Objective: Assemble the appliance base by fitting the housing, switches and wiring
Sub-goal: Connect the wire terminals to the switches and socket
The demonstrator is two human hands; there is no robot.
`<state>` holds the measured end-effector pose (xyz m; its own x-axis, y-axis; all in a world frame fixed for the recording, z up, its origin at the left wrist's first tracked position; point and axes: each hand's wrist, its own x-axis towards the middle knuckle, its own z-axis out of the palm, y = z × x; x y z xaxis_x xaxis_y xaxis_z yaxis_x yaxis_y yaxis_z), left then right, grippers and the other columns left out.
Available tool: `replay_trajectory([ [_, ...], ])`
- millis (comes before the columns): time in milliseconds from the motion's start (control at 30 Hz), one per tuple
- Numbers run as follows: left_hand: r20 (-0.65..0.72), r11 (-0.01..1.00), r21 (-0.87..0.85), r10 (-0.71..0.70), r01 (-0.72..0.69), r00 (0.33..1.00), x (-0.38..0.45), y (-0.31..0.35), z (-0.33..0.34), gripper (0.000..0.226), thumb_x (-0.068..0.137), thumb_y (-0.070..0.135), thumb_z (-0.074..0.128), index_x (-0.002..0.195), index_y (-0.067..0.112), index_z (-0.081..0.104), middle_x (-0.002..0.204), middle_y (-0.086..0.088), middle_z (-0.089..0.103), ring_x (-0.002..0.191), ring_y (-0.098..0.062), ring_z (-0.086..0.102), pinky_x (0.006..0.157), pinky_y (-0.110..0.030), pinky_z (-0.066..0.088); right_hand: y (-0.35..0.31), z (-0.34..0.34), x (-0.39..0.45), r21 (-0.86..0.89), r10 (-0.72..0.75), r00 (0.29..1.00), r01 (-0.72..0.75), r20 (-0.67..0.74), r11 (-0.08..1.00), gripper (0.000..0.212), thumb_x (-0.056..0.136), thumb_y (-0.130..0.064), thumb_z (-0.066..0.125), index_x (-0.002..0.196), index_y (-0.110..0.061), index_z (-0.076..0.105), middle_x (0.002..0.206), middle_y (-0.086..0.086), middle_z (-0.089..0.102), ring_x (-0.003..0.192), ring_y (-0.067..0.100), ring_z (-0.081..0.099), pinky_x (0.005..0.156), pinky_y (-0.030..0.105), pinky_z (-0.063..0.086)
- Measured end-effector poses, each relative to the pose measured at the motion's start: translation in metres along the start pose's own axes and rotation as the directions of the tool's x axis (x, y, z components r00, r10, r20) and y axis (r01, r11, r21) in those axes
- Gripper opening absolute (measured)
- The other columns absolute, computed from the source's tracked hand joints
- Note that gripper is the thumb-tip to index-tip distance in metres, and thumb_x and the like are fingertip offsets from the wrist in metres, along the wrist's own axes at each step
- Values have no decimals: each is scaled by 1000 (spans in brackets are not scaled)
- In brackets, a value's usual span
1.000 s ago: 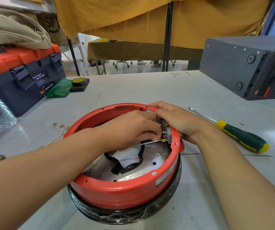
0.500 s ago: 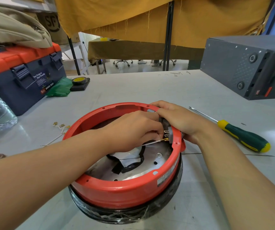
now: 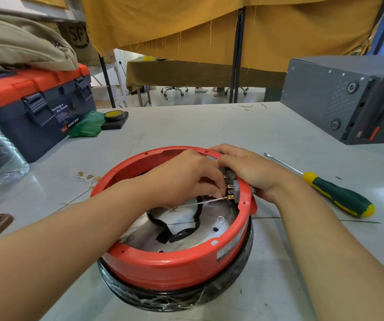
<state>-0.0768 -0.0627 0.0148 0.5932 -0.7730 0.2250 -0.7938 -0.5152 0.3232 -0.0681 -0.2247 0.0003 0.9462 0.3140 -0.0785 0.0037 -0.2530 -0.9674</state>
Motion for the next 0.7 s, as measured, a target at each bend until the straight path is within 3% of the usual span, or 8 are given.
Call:
replay_trajectory([
  [100, -56, 987, -74, -144, 140, 988, -1, 1, -6, 9, 83, 14, 69, 87, 17, 76, 81, 2, 73, 74, -4, 63, 76, -19, 48, 0, -2, 0, 19, -11, 1000, 11, 19, 1000, 32, 91, -5, 45, 110, -21, 65, 107, 21, 68, 91, 36, 64, 91, 53, 48],
  [200, -144, 938, -208, -310, 278, 940, -1, 0, -19, 12, 84, 14, 67, 90, 20, 75, 84, 1, 74, 78, -5, 65, 78, -16, 48, 2, -3, 1, 33, -46, 998, 44, 40, 998, 35, 90, -4, 47, 100, -29, 69, 101, 10, 73, 90, 25, 68, 87, 41, 52],
  [300, -54, 903, -276, -357, 329, 933, -10, -3, -35, 13, 85, 15, 66, 91, 23, 74, 87, 6, 74, 80, -2, 65, 77, -12, 47, 2, -6, 2, 34, -58, 997, 56, 60, 998, 38, 90, -5, 49, 90, -34, 74, 91, 1, 75, 81, 14, 69, 73, 27, 55],
  [400, -78, 880, -253, -432, 402, 898, -31, -13, -45, 14, 86, 18, 66, 91, 29, 73, 89, 10, 72, 84, -2, 64, 79, -14, 47, 2, -8, 2, 35, -44, 997, 43, 58, 998, 37, 90, -3, 47, 92, -30, 72, 61, -9, 69, 50, 2, 61, 46, 17, 48],
  [467, -215, 843, -303, -515, 445, 830, -50, -24, -48, 16, 85, 15, 67, 87, 29, 73, 89, 11, 72, 86, -4, 64, 82, -18, 48, 3, -9, 2, 36, -33, 999, 32, 37, 999, 35, 90, -3, 46, 97, -27, 70, 62, -9, 68, 48, 3, 59, 43, 16, 46],
  [567, -372, 772, -414, -627, 482, 684, -79, -43, -50, 19, 85, 10, 65, 83, 28, 73, 89, 10, 72, 89, -9, 65, 85, -27, 49, 4, -8, 4, 11, -34, 999, 34, -33, 999, 32, 87, -5, 50, 97, -28, 70, 85, 1, 71, 65, 11, 64, 53, 21, 52],
  [700, -375, 681, -437, -732, 587, 569, -109, -70, -46, 25, 88, 5, 60, 83, 28, 70, 92, 4, 71, 94, -15, 64, 88, -36, 51, 2, -7, 3, 18, -49, 993, 52, -112, 999, 30, 86, -2, 53, 98, -23, 71, 88, 6, 71, 61, 9, 66, 51, 18, 51],
])
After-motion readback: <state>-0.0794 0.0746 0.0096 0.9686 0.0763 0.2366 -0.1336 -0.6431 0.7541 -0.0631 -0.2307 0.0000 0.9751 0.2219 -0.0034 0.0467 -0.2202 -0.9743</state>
